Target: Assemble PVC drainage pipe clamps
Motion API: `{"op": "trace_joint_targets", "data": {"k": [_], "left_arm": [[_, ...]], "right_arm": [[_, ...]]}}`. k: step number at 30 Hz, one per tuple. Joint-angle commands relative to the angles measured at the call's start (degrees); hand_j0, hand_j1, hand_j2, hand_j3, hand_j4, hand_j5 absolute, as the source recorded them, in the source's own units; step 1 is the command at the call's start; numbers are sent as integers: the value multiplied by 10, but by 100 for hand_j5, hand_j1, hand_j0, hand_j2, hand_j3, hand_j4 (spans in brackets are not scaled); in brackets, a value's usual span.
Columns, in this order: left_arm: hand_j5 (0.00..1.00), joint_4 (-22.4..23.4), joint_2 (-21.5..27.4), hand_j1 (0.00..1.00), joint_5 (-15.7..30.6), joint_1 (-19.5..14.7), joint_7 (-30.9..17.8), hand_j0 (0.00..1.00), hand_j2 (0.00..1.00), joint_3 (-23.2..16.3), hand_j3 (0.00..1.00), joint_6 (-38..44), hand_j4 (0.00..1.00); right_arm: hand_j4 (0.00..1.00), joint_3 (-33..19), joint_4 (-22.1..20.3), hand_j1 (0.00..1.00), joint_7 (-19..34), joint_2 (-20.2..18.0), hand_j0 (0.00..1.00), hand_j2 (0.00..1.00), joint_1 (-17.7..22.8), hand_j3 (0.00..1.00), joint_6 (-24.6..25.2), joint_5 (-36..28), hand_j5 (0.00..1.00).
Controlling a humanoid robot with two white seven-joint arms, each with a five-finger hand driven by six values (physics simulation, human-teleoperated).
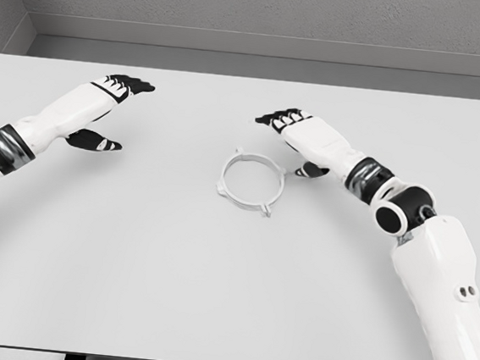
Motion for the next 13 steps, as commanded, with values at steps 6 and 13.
{"op": "trace_joint_targets", "data": {"k": [6,13], "left_arm": [[100,0,7,100,5,3,0,100,100,5,100,0,100],[100,0,34,100,6,11,-1,100,100,8,100,0,100]], "right_arm": [[100,-256,-225,100,3,-35,100,100,116,100,-52,-44,100],[100,-288,-225,100,6,-139,100,100,178,100,-125,-157,100]]}}
